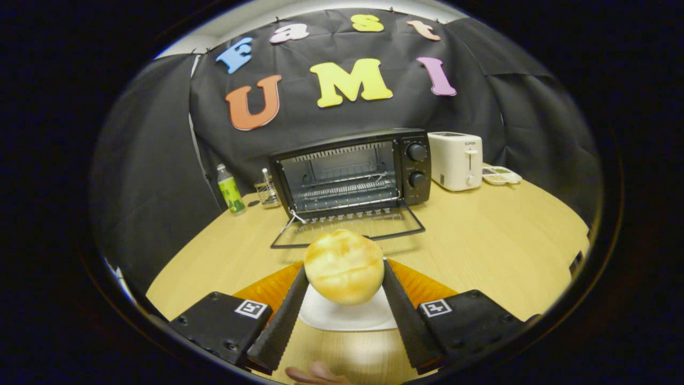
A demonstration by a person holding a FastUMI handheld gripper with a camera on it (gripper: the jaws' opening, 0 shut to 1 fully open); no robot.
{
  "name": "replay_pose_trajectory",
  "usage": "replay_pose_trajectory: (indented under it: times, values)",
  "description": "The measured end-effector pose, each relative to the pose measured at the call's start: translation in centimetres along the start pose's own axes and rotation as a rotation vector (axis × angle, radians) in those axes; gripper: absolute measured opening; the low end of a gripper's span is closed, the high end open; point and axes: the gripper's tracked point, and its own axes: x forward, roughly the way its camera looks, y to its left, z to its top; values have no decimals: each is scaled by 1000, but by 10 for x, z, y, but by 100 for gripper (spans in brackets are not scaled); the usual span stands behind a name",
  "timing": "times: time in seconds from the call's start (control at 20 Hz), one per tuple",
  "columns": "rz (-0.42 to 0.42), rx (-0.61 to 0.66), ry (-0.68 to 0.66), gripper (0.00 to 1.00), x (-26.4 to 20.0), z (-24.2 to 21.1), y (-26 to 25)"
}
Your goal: Open the toaster oven, put the food inside, and close the toaster oven door.
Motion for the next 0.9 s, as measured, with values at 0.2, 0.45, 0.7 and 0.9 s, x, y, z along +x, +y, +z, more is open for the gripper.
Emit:
replay_pose_trajectory:
  times: [0.2, 0.45, 0.7, 0.9]
  values:
    - [126, 205, -72, 89, 7, 16, 15]
    - [211, 356, -179, 89, 38, 49, 19]
    - [213, 355, -207, 89, 101, 82, 21]
    - [194, 356, -161, 89, 154, 89, 20]
